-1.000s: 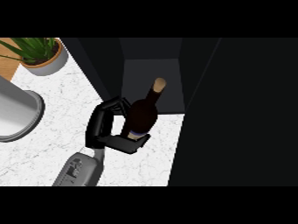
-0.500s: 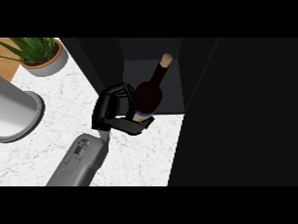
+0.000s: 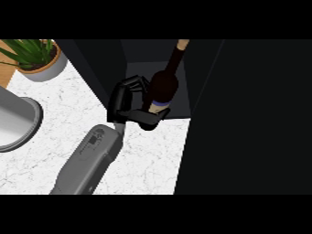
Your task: Pick up the wine, place it into the cabinet and close the cabinet
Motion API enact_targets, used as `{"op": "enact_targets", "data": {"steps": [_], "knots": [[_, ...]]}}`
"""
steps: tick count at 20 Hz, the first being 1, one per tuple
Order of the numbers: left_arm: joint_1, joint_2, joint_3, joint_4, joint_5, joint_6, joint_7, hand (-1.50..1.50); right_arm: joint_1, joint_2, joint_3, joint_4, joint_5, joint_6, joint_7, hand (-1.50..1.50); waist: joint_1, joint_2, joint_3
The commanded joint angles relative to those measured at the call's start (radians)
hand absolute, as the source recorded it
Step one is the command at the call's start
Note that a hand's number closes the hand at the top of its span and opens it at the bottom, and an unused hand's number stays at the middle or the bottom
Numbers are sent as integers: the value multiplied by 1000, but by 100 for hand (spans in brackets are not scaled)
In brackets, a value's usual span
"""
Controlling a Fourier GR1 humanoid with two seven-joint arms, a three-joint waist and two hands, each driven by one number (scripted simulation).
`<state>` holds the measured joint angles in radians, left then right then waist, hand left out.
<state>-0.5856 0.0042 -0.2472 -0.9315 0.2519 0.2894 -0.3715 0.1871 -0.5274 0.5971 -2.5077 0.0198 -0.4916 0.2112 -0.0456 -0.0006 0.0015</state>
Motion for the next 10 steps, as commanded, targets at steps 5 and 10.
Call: {"op": "enact_targets", "data": {"steps": [5,10], "knots": [[-186,-4,-13,270,78,48,-60,150,97,-23,24,-200,-41,19,28,-150,-24,7,-2],[-271,-4,-73,377,65,134,-10,150,77,-4,8,-187,-72,29,13,-150,-26,8,-2]]}}
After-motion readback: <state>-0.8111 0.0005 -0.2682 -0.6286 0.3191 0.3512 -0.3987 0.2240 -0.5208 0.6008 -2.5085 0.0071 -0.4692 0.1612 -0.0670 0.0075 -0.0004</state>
